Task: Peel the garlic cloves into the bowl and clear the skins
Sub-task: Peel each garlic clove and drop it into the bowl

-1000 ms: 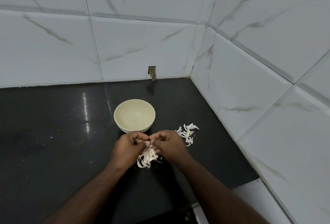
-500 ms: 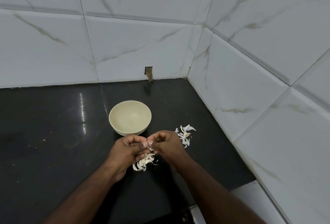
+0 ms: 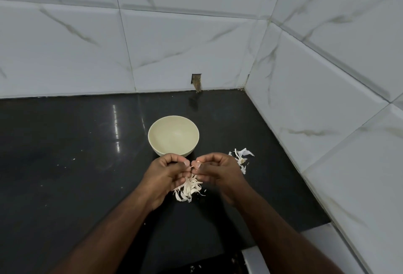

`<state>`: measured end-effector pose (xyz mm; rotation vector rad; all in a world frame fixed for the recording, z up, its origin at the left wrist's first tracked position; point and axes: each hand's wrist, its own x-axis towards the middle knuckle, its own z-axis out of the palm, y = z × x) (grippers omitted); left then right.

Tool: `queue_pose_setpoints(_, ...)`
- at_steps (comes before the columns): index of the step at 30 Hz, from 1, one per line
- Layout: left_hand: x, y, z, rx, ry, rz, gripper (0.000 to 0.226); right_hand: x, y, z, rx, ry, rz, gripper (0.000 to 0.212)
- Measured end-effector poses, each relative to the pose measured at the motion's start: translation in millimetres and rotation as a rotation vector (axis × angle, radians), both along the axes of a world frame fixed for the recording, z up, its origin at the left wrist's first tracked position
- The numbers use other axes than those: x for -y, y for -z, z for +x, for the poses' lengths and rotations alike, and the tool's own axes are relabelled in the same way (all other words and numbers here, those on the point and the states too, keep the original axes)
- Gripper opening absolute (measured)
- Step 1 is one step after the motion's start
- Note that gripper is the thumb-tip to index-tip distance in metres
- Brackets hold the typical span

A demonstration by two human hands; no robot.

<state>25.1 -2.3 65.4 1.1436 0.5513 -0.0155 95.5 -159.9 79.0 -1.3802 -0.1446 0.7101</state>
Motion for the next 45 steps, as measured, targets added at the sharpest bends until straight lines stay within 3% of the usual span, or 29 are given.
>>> queue_pose_setpoints(5, 1.4, -0.9, -0.9, 0.033, 0.044, 0.048, 0.005, -2.4, -3.3, -2.2, 0.227, 0.005, -0.112, 0.014)
queue_pose_setpoints(10, 2.6, -2.9, 0.3, 0.038, 0.001, 0.027, 0.007, -6.8, -4.2, -7.4, 0.356, -0.003, -0.147, 0.036)
queue_pose_setpoints(24, -0.6, -5.5, 4.9, 0.072, 0.060, -0.062, 0.011, -9.1, -1.7, 0.5, 0.287, 0.049, -0.077, 0.015)
queue_pose_setpoints(34, -3.3, -3.8, 10.3, 0.096, 0.071, -0.027, 0.007, -13.3, 0.1, 3.1, 0.213, 0.081, -0.043, 0.014)
queue_pose_setpoints(40, -4.1, 0.5, 11.2, 0.145, 0.023, 0.065, 0.006, -12.8, -3.2, 6.5, 0.140, 0.054, -0.019, 0.012)
queue_pose_setpoints(45, -1.6, 2.4, 10.1, 0.203, 0.048, 0.186, 0.018, -11.4, -6.1, 8.9, 0.070, 0.098, -0.012, 0.010)
